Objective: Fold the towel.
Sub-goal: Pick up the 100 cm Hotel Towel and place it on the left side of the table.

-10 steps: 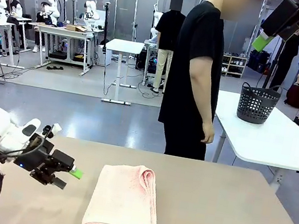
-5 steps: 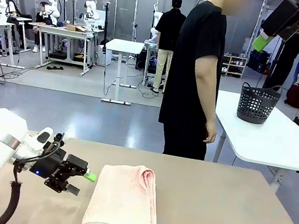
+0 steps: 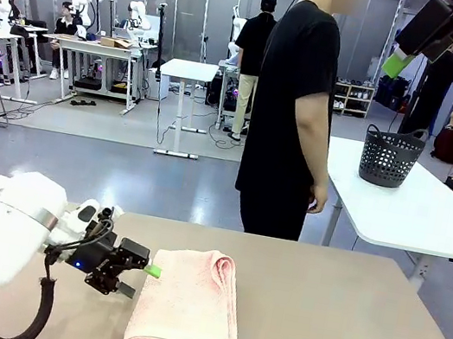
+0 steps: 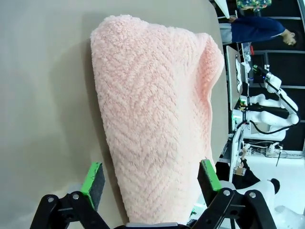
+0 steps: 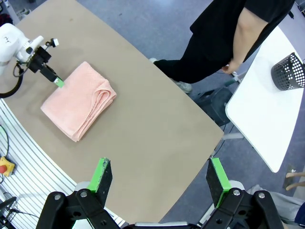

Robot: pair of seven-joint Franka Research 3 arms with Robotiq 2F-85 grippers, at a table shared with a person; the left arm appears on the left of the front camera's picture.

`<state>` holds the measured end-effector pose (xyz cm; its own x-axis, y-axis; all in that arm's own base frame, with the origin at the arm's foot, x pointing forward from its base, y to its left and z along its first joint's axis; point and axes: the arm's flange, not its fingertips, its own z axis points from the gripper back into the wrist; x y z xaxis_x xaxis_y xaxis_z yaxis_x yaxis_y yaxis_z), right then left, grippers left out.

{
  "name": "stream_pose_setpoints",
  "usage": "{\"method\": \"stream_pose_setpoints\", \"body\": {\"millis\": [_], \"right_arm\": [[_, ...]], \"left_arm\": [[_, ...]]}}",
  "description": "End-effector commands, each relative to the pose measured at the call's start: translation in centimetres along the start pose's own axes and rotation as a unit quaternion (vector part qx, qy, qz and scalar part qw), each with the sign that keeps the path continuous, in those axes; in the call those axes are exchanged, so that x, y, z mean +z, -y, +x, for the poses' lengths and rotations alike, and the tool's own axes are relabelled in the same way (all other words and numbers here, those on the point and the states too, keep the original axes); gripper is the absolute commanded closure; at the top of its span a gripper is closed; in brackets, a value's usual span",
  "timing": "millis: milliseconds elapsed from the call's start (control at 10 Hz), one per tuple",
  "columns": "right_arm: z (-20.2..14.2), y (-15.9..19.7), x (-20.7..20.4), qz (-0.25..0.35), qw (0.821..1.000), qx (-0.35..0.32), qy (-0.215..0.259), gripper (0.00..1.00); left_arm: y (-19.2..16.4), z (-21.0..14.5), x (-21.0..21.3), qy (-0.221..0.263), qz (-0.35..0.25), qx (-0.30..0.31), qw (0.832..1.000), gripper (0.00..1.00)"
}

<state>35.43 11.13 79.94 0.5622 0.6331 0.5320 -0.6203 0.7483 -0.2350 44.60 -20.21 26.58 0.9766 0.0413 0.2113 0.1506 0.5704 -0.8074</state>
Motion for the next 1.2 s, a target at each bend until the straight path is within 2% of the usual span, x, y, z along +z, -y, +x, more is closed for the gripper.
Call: {"method": "stream_pose_setpoints", "body": {"millis": [0,400,500,600,700,800,900,1000,1100], "right_arm": [[-0.1,0.0,0.1,0.0,1.0,0.0,0.0,0.0],[-0.1,0.0,0.1,0.0,1.0,0.0,0.0,0.0],[-0.1,0.0,0.1,0.0,1.0,0.0,0.0,0.0],[-0.1,0.0,0.1,0.0,1.0,0.0,0.0,0.0],[-0.1,0.0,0.1,0.0,1.0,0.0,0.0,0.0],[-0.1,0.0,0.1,0.0,1.0,0.0,0.0,0.0],[-0.1,0.0,0.1,0.0,1.0,0.0,0.0,0.0],[-0.1,0.0,0.1,0.0,1.0,0.0,0.0,0.0],[-0.1,0.0,0.1,0.0,1.0,0.0,0.0,0.0]], "left_arm": [[-0.7,0.6,-2.3,0.019,-0.009,-0.007,1.0,0.0],[-1.4,0.3,-3.0,0.023,-0.046,-0.002,0.999,0.0],[-1.3,0.3,-2.7,0.029,-0.049,-0.006,0.998,0.36],[-1.4,0.3,-2.5,0.03,-0.046,-0.006,0.998,0.6],[-1.3,0.3,-2.4,0.031,-0.048,-0.006,0.998,0.6],[-1.1,0.3,-2.3,0.032,-0.048,-0.008,0.998,1.0],[-1.0,0.3,-2.2,0.033,-0.049,-0.008,0.998,0.76],[-0.9,0.3,-2.1,0.034,-0.048,-0.005,0.998,1.0],[-0.9,0.4,-1.9,0.034,-0.045,-0.006,0.998,1.0]]}}
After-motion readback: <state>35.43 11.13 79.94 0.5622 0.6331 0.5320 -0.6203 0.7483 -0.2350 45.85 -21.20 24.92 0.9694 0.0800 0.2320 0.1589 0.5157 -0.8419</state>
